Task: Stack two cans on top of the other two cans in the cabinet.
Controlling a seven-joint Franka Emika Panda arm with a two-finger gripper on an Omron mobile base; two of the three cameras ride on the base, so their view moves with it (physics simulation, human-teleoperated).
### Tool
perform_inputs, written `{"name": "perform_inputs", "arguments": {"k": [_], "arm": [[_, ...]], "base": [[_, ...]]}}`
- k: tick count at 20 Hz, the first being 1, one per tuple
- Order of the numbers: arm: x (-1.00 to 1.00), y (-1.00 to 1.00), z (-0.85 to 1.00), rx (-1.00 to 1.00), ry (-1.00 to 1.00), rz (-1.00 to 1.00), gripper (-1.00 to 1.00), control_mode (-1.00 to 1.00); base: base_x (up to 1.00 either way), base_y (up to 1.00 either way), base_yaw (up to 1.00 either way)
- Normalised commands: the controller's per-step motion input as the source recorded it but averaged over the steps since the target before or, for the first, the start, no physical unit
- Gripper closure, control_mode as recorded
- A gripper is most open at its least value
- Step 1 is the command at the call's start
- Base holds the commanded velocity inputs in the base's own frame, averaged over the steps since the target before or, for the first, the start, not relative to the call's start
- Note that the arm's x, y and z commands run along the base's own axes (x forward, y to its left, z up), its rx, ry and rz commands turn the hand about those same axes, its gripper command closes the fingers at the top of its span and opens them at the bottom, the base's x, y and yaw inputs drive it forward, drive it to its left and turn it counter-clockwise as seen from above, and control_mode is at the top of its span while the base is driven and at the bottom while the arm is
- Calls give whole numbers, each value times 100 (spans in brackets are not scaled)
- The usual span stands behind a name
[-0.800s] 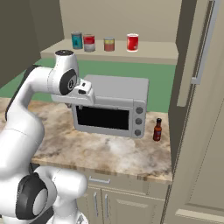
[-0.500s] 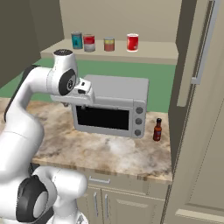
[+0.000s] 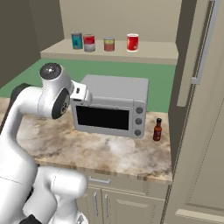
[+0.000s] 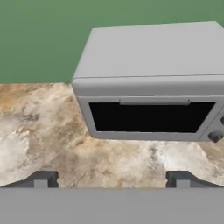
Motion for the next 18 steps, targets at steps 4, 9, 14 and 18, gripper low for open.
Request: {"name": "perform_inputs", "arguments": {"k": [4,9,14,18], "arm": [[-2,0,56,2,-16,-2,-100,-100],[0,0,75,0,-1,-4,-100,-100],[0,-1,72,0,0,0,-100,-100],[12,-5,54,0,-6,0,-100,-100]], "base": [[0,0,0],[0,0,0],[0,0,0],[0,0,0]]}}
